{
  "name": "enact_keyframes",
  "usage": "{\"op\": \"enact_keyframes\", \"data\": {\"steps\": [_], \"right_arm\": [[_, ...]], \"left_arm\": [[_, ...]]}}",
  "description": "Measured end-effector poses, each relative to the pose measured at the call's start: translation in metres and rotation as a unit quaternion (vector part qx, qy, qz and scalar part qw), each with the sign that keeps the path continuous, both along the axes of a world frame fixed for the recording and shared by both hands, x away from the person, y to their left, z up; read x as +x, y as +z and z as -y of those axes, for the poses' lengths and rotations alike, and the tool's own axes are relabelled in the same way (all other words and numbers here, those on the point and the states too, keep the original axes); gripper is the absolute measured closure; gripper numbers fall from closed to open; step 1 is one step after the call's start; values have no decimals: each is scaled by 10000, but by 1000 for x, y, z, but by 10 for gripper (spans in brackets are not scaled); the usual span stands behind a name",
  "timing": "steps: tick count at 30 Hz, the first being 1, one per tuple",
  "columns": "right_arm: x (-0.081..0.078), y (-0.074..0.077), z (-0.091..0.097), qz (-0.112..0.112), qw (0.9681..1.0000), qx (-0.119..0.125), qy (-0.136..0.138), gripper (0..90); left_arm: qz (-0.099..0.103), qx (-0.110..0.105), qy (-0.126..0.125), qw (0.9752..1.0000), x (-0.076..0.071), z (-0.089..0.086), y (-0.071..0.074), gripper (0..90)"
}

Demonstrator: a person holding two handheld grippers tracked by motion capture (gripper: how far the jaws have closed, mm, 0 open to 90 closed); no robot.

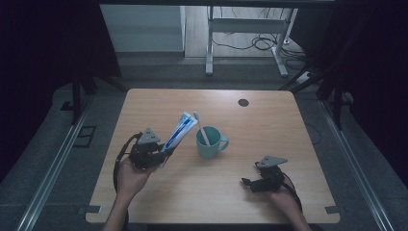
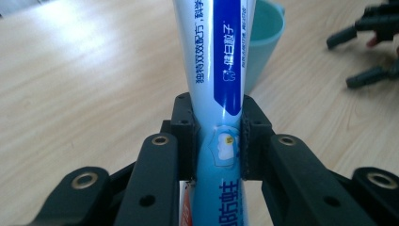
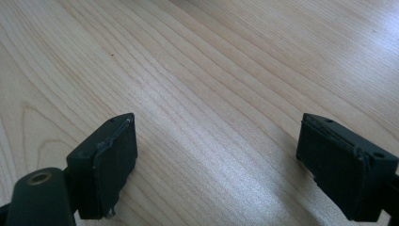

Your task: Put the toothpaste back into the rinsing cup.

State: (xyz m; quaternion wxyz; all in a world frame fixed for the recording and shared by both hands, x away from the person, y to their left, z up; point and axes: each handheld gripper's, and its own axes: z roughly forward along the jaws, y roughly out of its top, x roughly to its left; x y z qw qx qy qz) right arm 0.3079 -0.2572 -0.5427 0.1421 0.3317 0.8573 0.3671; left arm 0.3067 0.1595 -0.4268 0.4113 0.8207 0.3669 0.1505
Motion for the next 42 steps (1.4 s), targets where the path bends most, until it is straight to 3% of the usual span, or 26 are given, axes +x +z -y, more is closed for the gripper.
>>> {"op": "enact_keyframes", "data": {"steps": [13,26,37,42], "right_arm": [[0,0,0,0,10000,1,0,128],[0,0,0,-10,10000,-6,5,128],[0,0,0,-5,10000,0,-1,128],[0,0,0,-1,10000,-3,2,128]], "left_arm": [[494,-337,50,9982,14,19,8,727],[1041,-671,49,9923,28,45,19,727],[1269,-766,-14,9889,44,75,20,727],[1272,-849,-39,9882,53,86,18,727]]}}
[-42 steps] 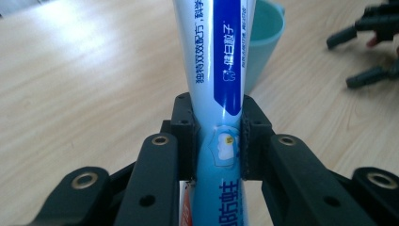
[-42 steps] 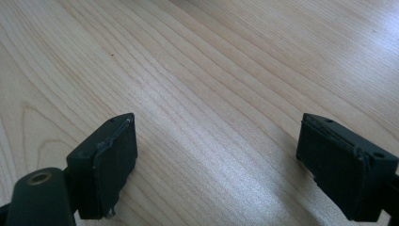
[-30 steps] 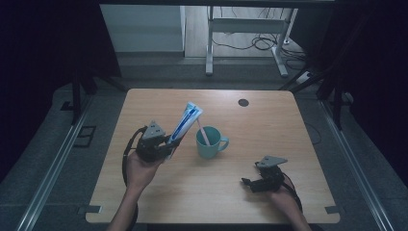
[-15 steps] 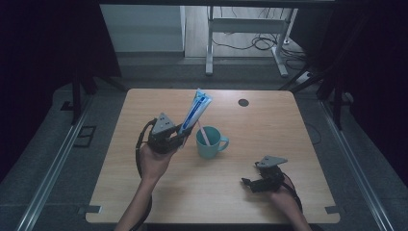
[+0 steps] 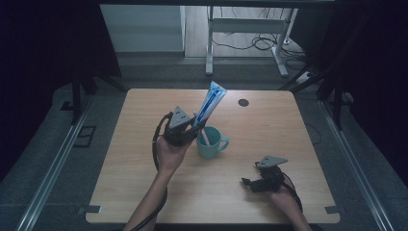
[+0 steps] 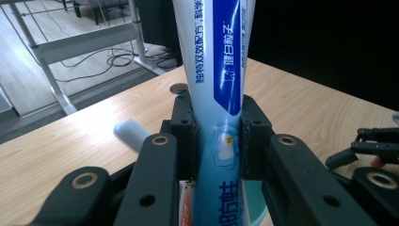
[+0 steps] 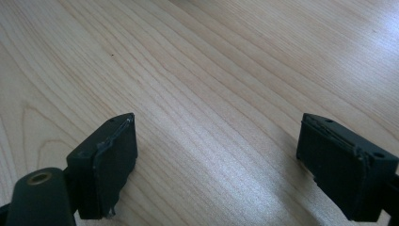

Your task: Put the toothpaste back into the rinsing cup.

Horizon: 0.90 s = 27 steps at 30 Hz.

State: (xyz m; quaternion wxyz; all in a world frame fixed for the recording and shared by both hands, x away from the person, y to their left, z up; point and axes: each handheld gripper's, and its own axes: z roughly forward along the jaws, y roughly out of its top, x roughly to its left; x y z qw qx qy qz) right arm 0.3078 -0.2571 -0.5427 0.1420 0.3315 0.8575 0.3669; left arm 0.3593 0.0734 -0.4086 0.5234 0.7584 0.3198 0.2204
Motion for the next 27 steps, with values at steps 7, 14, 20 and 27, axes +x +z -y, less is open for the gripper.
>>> {"op": "enact_keyframes", "data": {"steps": [7,14,20,27], "right_arm": [[0,0,0,-2,10000,2,1,128],[0,0,0,-1,10000,2,1,128],[0,0,0,-2,10000,3,5,128],[0,0,0,-4,10000,3,5,128]], "left_arm": [[66,-34,1,10000,10,13,-5,727],[101,-209,15,9997,17,21,-17,727],[114,-246,73,9996,22,26,-28,728],[90,-181,98,9997,22,32,-39,727]]}}
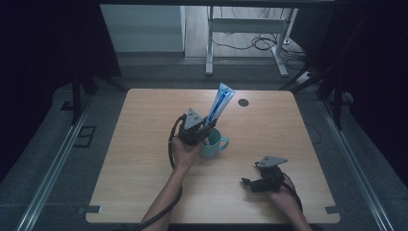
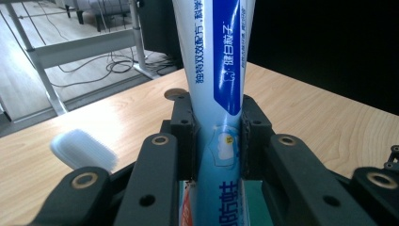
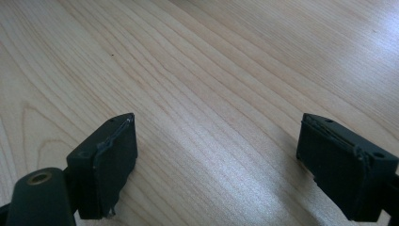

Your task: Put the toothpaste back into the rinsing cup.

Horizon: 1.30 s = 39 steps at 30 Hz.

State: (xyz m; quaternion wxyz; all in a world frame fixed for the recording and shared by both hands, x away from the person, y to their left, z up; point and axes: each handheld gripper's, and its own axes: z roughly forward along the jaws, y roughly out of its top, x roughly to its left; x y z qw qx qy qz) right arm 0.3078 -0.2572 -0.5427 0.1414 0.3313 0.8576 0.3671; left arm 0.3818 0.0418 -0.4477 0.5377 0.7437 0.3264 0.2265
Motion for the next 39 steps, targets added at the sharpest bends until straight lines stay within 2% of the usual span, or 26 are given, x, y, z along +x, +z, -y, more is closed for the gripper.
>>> {"op": "enact_keyframes", "data": {"steps": [16,20,26,34,39], "right_arm": [[0,0,0,-1,10000,0,-6,129],[0,0,0,-1,10000,0,-7,128],[0,0,0,-1,10000,2,-7,128],[0,0,0,0,10000,1,-7,128],[0,0,0,0,10000,1,-7,128]], "left_arm": [[-298,281,46,9992,1,9,-30,721],[-391,344,54,9986,2,10,-29,718],[-423,494,16,9979,3,11,-29,711],[-652,394,-32,9971,3,8,-29,694],[-757,470,-51,9960,3,7,-28,678]]}}
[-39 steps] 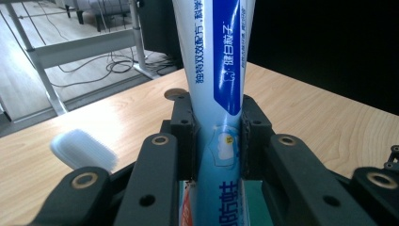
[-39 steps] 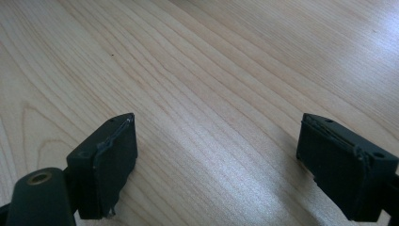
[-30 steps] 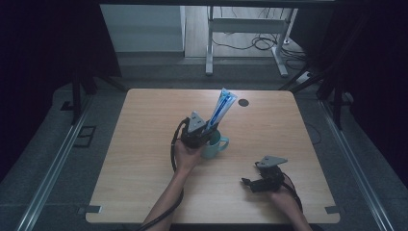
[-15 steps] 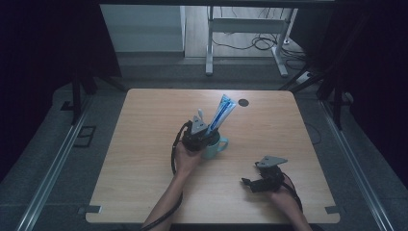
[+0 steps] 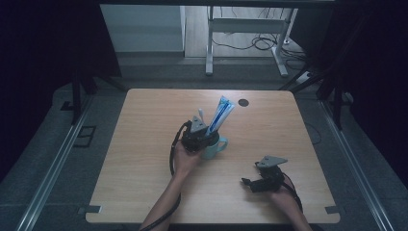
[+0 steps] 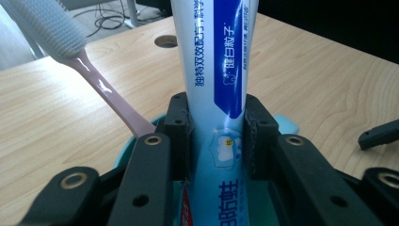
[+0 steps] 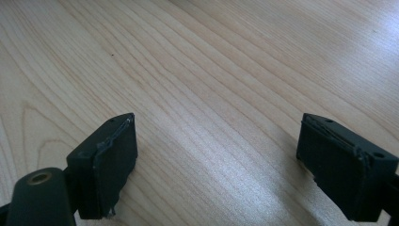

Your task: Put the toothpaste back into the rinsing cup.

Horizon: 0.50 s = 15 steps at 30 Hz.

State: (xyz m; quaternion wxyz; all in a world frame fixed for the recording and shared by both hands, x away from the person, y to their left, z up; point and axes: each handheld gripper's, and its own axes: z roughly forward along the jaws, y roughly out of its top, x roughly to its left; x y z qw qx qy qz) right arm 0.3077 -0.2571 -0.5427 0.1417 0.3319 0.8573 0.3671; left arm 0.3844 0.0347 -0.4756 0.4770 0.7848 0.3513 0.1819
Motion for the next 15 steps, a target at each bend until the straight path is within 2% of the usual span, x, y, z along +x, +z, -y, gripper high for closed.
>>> {"op": "enact_keyframes", "data": {"steps": [10,15], "right_arm": [[0,0,0,-1,10000,-1,1,128],[0,0,0,-1,10000,0,0,128]], "left_arm": [[-84,158,-69,9998,-5,-4,4,658],[-160,367,-151,9991,-8,-5,2,662]]}}
